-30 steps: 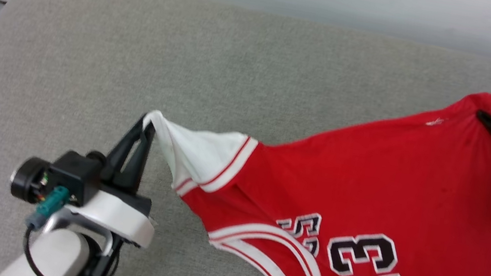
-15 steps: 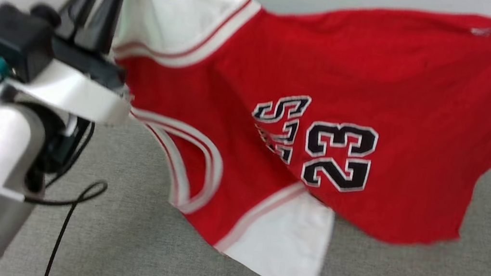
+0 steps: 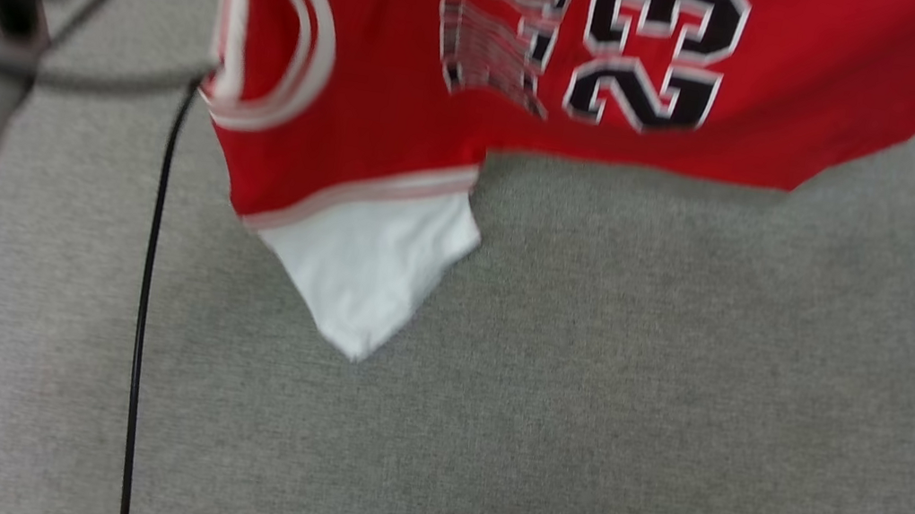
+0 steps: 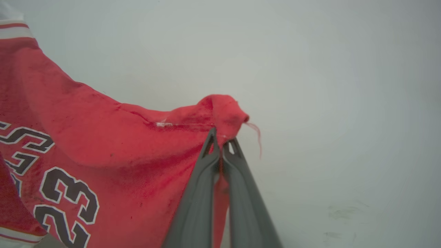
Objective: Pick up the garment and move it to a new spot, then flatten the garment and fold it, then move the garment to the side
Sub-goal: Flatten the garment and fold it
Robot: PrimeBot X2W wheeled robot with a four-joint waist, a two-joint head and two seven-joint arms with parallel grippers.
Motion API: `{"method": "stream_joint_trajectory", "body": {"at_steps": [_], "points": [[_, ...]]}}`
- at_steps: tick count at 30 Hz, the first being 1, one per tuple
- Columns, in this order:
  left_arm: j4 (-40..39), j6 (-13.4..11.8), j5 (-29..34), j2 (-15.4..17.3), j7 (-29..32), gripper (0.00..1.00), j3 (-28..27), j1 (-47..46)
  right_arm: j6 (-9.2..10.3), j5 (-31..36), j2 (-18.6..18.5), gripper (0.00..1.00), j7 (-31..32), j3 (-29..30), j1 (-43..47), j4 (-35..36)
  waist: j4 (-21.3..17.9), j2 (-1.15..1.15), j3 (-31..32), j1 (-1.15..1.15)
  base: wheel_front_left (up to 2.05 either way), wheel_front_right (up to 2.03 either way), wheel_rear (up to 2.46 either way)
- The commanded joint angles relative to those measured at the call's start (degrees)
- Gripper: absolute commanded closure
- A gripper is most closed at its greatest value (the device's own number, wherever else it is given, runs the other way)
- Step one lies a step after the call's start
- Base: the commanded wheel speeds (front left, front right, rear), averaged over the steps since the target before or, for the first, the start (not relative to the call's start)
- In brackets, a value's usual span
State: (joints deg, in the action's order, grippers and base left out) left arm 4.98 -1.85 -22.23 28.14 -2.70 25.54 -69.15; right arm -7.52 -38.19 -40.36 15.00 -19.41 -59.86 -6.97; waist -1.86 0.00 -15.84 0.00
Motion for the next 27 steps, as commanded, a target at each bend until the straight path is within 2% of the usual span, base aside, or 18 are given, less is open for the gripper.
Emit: {"method": "stream_joint_trajectory", "body": {"at_steps": [1,7,16,22,27], "points": [[1.4,0.5,0.4,-0.6,-0.1,1.00,0.1,-2.3,0.07,0.6,0.6,1.00,0.0,0.3,-1.9,-0.9,-0.6,0.00,-2.7,0.00,0.00,0.00,0.00],[11.5,3.0,2.0,-2.3,-0.9,1.00,0.2,-16.4,0.07,3.4,2.8,1.00,0.0,0.0,-13.7,-7.4,-1.0,0.00,-8.4,0.00,0.00,0.00,0.00],[25.9,5.9,4.3,-5.3,-4.8,1.00,1.0,-35.2,0.07,7.7,5.1,1.00,-4.6,-2.8,-30.6,-18.4,-1.5,0.00,-13.5,0.00,0.00,0.00,0.00],[32.6,6.4,3.9,-7.2,-7.5,1.00,1.1,-40.9,0.07,9.3,6.5,1.00,-7.9,-6.0,-38.1,-25.8,-1.2,0.00,-15.4,0.00,0.00,0.00,0.00],[36.5,7.3,3.6,-8.0,-9.3,1.00,2.5,-39.4,0.07,8.0,7.1,1.00,-10.3,-10.0,-38.6,-30.1,-0.8,0.00,-16.9,0.00,0.00,0.00,0.00]]}}
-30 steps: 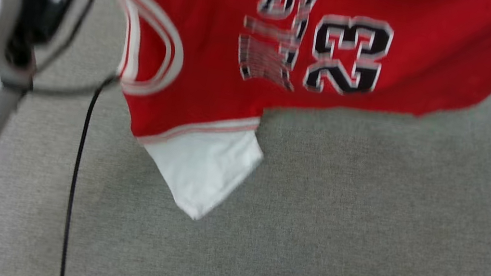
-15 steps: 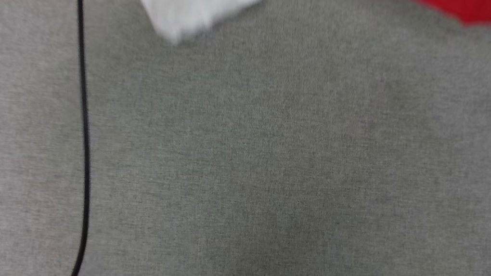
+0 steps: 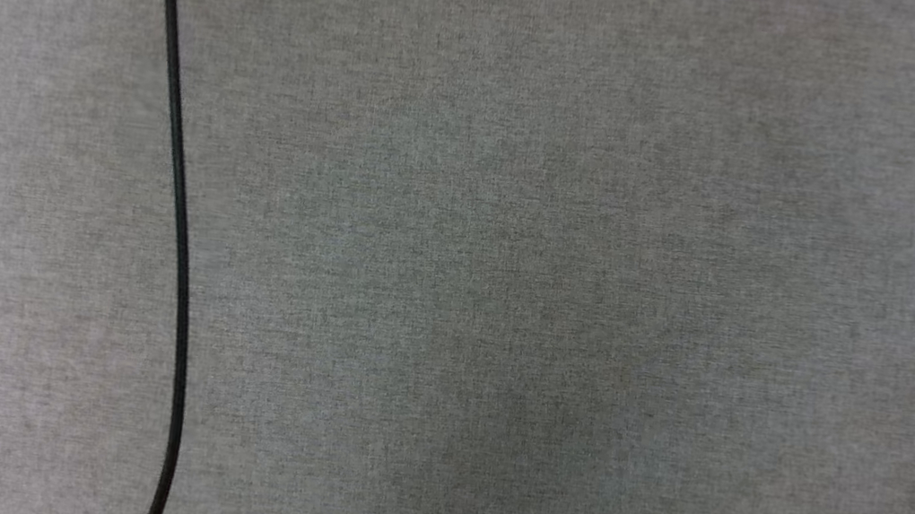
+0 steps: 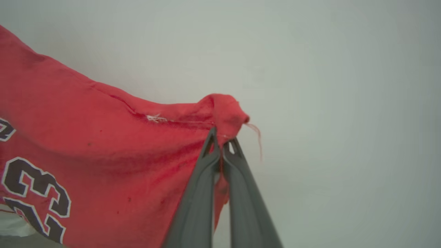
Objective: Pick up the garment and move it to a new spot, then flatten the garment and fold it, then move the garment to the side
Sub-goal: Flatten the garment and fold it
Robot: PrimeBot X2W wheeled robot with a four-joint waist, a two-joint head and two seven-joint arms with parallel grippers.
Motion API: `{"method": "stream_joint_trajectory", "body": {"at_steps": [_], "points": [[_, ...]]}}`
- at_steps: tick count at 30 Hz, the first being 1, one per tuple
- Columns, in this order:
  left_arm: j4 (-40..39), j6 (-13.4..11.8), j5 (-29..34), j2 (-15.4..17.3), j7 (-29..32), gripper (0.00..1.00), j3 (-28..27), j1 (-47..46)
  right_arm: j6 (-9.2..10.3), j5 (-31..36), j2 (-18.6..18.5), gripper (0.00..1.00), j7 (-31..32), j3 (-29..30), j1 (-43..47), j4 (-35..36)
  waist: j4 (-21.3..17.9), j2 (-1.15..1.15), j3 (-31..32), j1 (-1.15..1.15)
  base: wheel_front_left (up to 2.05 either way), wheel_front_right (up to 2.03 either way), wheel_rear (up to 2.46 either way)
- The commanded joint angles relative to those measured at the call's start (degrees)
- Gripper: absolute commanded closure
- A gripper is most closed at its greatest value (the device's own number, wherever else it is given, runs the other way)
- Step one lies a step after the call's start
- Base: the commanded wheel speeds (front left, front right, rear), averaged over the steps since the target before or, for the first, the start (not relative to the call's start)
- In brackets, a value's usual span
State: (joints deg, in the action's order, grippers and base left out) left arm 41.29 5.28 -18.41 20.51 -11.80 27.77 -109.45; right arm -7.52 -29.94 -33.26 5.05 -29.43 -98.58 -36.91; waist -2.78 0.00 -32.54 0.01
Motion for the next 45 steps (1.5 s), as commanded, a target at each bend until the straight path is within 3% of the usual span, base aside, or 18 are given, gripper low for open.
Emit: {"method": "stream_joint_trajectory", "body": {"at_steps": [1,8,17,34,45], "points": [[0.7,0.2,-0.4,-0.4,-0.6,1.00,0.5,1.6,0.07,-0.8,0.1,1.00,-0.8,-0.9,0.7,-0.8,0.1,0.00,-0.4,-0.01,0.00,0.00,0.00],[2.1,1.1,-1.6,0.3,-2.7,1.00,2.1,10.1,0.07,-5.2,0.7,1.00,-5.0,-8.1,6.8,-3.0,0.1,0.00,0.3,-0.01,0.00,0.00,0.00],[-3.8,0.5,-4.6,2.3,-3.4,1.00,0.9,27.8,0.07,-11.7,-0.6,1.00,-9.3,-16.7,18.8,-0.9,0.2,0.00,4.3,-0.01,0.00,0.00,0.00],[-28.3,-10.6,-13.0,7.6,-2.1,1.00,-2.1,79.2,0.07,-23.1,-6.8,1.00,-13.0,-27.0,47.2,8.1,1.0,0.00,19.2,-0.01,0.00,0.00,0.00],[-36.8,-15.0,-19.3,8.2,0.4,1.00,-0.4,104.4,0.07,-28.0,-11.6,1.00,-13.7,-27.9,66.3,12.2,2.5,0.00,28.3,-0.01,0.00,0.00,0.00]]}}
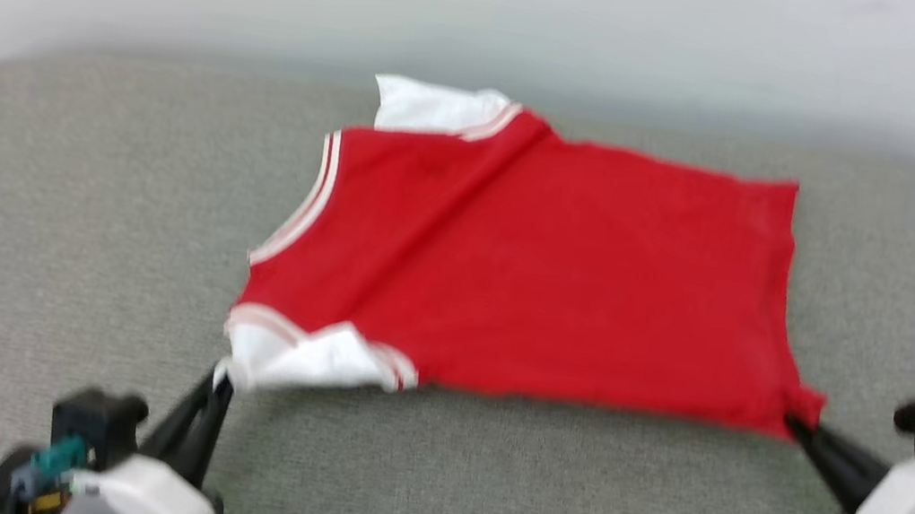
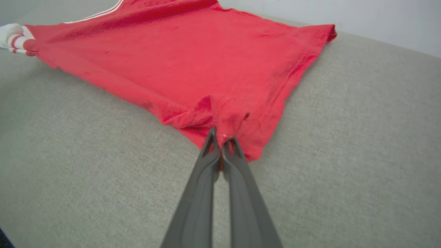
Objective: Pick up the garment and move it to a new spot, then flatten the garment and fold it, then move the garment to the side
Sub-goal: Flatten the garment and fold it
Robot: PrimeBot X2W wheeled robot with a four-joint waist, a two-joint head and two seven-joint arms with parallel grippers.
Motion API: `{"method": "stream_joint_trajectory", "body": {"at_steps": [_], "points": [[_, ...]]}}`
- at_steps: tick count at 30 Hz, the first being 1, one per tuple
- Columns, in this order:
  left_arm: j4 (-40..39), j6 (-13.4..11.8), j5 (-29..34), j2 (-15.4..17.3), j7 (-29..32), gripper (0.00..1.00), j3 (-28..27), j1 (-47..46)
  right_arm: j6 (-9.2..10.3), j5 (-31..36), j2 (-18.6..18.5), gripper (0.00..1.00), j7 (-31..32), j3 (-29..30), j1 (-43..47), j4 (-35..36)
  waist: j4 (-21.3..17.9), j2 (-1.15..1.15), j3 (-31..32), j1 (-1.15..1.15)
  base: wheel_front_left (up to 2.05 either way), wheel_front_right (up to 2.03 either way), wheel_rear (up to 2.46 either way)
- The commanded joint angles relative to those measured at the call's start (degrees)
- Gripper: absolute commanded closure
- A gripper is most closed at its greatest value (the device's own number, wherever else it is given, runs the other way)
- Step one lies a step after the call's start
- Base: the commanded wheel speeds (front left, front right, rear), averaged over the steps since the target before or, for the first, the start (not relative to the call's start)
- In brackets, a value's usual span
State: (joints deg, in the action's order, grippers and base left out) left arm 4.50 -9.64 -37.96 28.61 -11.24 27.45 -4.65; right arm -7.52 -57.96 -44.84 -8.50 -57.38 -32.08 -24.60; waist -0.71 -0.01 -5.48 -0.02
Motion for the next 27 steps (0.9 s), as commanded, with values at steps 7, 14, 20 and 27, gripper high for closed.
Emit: {"method": "stream_joint_trajectory", "body": {"at_steps": [7,14,20,27], "points": [[-1.7,-0.4,-3.2,-0.4,1.5,1.00,1.9,9.3,0.07,-1.4,-2.8,1.00,0.3,1.9,10.4,3.0,0.3,0.01,5.0,0.02,0.00,0.00,0.00],[-2.2,1.0,-6.0,0.1,4.9,1.00,4.7,15.3,0.07,-1.1,-5.2,1.00,1.1,5.1,18.7,4.8,0.1,0.01,6.5,0.02,0.00,0.00,0.00],[-3.7,1.5,-7.7,1.0,7.7,1.00,6.0,17.9,0.07,-1.5,-6.3,1.00,3.4,7.6,24.7,6.8,0.2,0.01,6.9,0.02,0.00,0.00,0.00],[-4.1,1.2,-5.3,1.8,6.5,1.00,5.8,15.0,0.07,-1.1,-5.0,1.00,3.6,12.6,27.7,8.5,0.6,0.01,6.7,0.02,0.00,0.00,0.00]]}}
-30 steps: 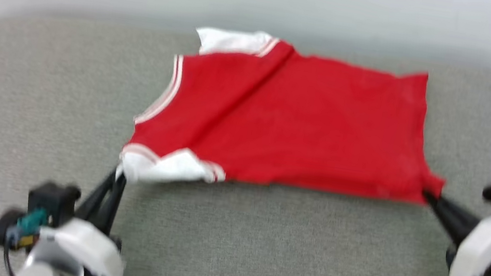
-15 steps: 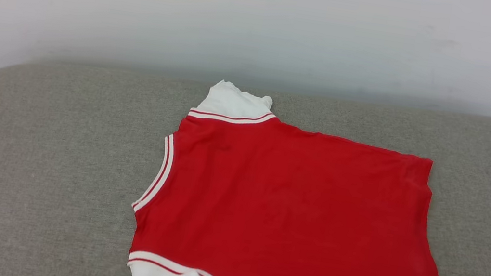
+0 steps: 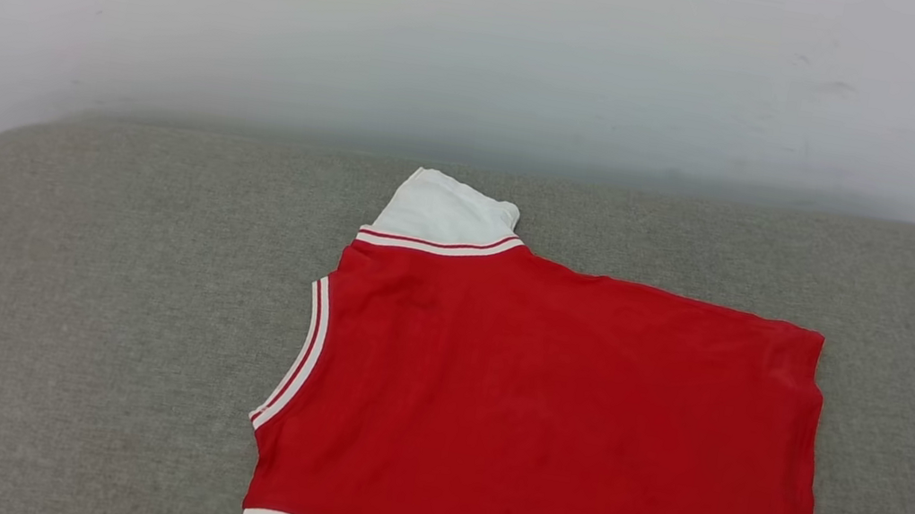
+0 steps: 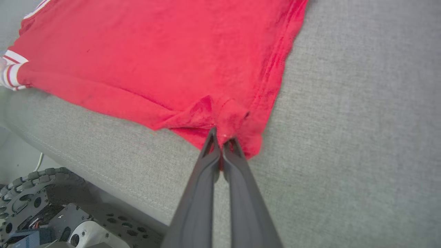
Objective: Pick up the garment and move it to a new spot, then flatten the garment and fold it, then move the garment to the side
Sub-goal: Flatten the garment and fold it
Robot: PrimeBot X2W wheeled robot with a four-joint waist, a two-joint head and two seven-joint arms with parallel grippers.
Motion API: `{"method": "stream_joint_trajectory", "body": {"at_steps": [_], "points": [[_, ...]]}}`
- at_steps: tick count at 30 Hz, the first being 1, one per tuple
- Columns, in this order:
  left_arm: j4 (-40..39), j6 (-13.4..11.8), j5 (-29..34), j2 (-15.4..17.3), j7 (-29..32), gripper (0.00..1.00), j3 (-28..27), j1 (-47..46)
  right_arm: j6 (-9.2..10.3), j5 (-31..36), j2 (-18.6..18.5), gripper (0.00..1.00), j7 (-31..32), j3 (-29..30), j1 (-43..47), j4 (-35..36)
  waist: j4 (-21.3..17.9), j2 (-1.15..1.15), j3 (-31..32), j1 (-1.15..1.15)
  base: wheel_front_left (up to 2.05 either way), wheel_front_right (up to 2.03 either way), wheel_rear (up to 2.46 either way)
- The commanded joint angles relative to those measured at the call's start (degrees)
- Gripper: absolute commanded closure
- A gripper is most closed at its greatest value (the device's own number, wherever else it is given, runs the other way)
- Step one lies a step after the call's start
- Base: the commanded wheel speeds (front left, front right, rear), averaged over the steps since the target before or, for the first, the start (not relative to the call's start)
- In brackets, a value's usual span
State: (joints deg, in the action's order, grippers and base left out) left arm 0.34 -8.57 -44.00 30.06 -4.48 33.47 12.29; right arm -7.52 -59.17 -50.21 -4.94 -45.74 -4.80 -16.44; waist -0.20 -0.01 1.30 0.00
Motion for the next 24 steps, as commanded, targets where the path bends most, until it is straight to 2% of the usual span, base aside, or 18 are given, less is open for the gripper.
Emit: {"method": "stream_joint_trajectory", "body": {"at_steps": [1,11,24], "points": [[0.1,0.3,1.1,0.3,-0.5,1.00,-0.4,-2.9,0.07,0.3,0.5,1.00,0.2,1.7,0.4,0.6,0.1,0.01,-0.1,0.00,0.00,0.00,0.00],[3.9,3.5,5.2,1.1,0.5,1.00,-0.8,-17.0,0.07,2.1,2.0,1.00,2.8,8.0,-2.7,3.6,-1.2,0.01,-2.2,0.00,0.00,0.00,0.00],[16.1,9.3,8.0,-0.7,1.1,1.00,-1.1,-37.0,0.07,2.8,5.0,1.00,5.9,11.1,-11.5,4.1,-3.7,0.01,-11.3,0.00,0.00,0.00,0.00]]}}
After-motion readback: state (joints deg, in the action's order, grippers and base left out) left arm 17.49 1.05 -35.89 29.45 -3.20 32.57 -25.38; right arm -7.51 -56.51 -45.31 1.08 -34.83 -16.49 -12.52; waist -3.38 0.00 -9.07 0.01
